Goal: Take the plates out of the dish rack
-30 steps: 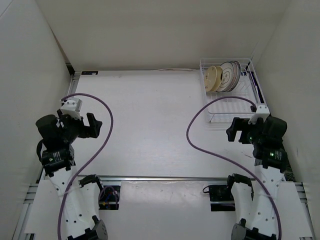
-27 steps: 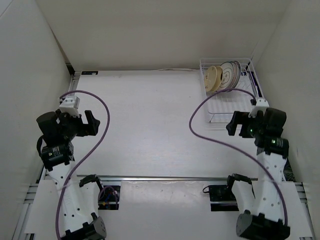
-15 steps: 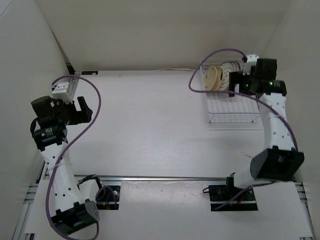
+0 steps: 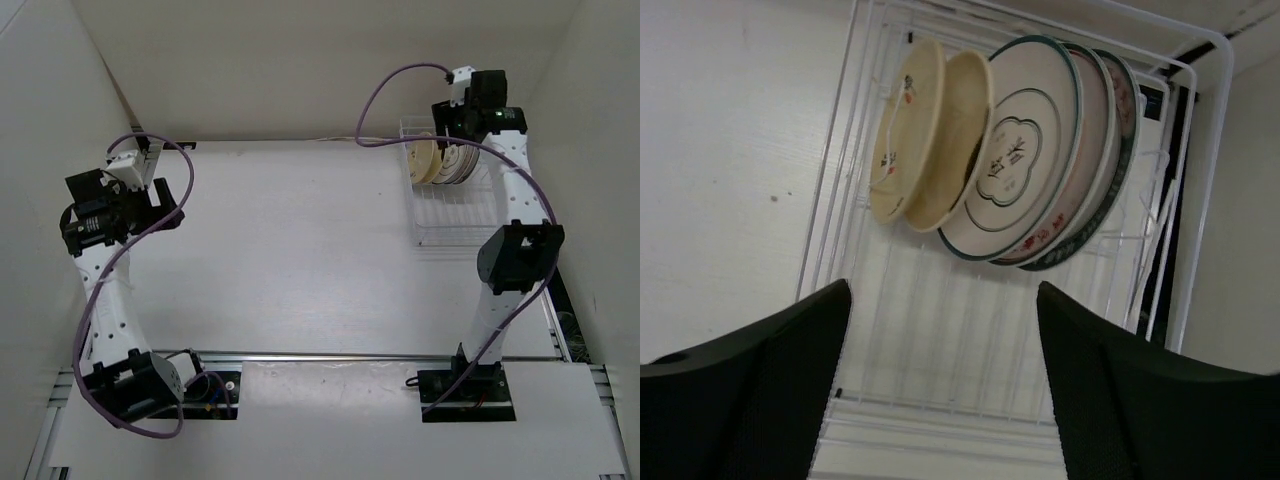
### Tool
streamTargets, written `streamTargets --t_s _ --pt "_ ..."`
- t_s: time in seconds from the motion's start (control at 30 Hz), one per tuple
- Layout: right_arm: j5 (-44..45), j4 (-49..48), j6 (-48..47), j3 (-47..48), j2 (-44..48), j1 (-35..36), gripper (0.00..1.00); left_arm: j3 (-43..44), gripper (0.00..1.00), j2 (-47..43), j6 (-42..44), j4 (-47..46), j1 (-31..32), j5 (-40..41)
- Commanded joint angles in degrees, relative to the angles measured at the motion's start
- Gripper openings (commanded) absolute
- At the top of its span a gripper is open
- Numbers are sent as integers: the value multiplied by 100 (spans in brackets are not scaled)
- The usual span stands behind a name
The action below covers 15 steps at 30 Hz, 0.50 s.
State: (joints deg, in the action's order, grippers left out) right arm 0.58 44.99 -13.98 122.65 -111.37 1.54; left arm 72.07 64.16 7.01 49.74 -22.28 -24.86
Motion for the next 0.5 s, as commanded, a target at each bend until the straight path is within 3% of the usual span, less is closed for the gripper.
streamTargets --t_s 0.0,0.2,0.47 --pt "171 -113 -175 373 -331 197 71 351 99 394 -33 -78 -13 -27" --pt "-75 -614 237 479 -727 259 56 913 99 1282 -33 -78 259 165" --pt "-137 -930 352 629 -1308 312 51 1098 99 1810 -33 -78 374 25"
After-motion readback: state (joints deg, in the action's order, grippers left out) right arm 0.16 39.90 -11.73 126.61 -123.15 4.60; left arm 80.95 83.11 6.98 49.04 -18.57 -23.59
